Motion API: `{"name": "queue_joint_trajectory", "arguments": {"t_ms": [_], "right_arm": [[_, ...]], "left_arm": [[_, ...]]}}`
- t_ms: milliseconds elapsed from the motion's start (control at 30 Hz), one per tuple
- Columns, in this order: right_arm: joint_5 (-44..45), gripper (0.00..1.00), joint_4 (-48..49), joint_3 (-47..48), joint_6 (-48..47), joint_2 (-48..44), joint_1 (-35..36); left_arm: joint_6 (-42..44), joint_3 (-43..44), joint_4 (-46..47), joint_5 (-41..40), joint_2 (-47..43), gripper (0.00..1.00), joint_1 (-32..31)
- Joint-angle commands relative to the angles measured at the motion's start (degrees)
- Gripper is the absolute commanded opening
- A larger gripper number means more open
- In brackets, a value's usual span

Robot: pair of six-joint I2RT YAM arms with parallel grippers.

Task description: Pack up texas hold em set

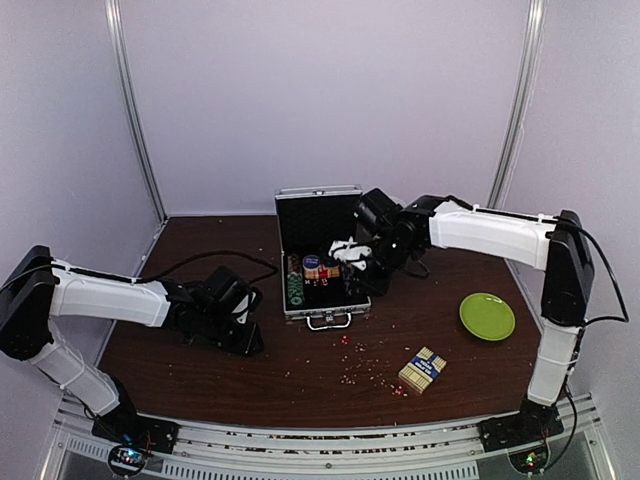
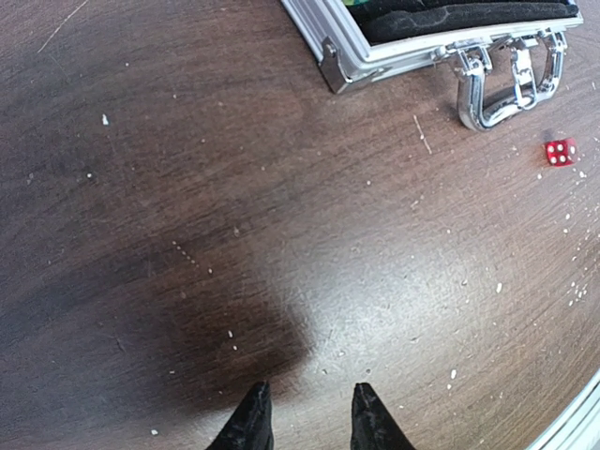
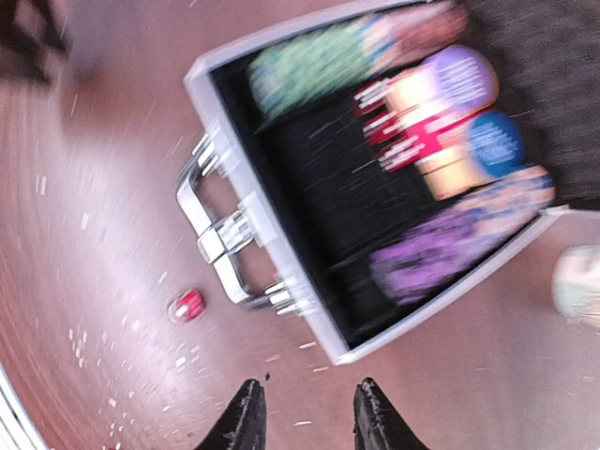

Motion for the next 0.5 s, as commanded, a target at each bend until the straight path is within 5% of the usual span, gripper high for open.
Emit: {"name": "queue_joint_trajectory", "arguments": {"t_ms": [0,467], "right_arm": [[-1.73,0.33,-2.35,-5.88,-3.81,3.62,3.79],[-0.10,0.35,-3.10,0.66,-2.85,14.17,6.84]], "left_arm": [[0.30,1.57,2.00,-0.71,0.04,0.31,0.33],[-0.14,0.40,1.91,-0.45,-1.24,0.31,0.35]]}}
